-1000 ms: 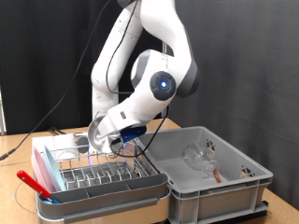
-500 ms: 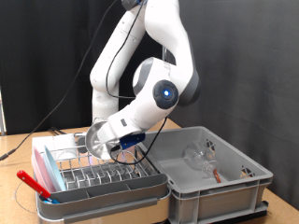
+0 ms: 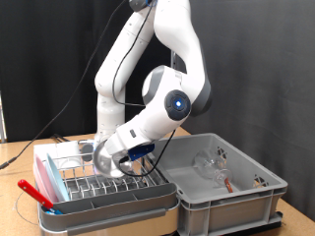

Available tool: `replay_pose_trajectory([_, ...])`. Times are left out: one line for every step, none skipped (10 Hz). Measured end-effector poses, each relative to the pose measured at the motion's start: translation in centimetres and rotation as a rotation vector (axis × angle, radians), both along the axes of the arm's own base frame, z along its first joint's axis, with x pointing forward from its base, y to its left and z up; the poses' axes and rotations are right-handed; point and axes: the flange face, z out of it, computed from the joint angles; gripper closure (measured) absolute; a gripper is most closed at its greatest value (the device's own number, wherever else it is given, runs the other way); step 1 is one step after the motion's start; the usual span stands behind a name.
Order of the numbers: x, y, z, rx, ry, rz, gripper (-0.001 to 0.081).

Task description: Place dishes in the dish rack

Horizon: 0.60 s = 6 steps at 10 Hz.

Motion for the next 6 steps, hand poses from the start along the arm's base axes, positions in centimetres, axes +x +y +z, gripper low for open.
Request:
replay_pose_trajectory([0.0, 0.0, 0.0, 0.000, -0.001, 0.002, 0.0671])
replay_pose_trajectory([0.0, 0.1, -0.1, 0.000, -0.001, 0.003, 0.0671])
replay_pose_trajectory([0.0, 0.0, -0.1, 0.000, -0.001, 0.002, 0.0495])
replay_pose_trajectory([0.1, 0.0, -0.1, 0.003, -0.010, 0.004, 0.0317])
replay_pose_trajectory([0.6, -0.1, 0.2, 0.016, -0.055, 0.021, 0.0317])
replay_pose_trajectory([1.0, -0.1, 1.0, 0.046, -0.122, 0.045, 0.0112])
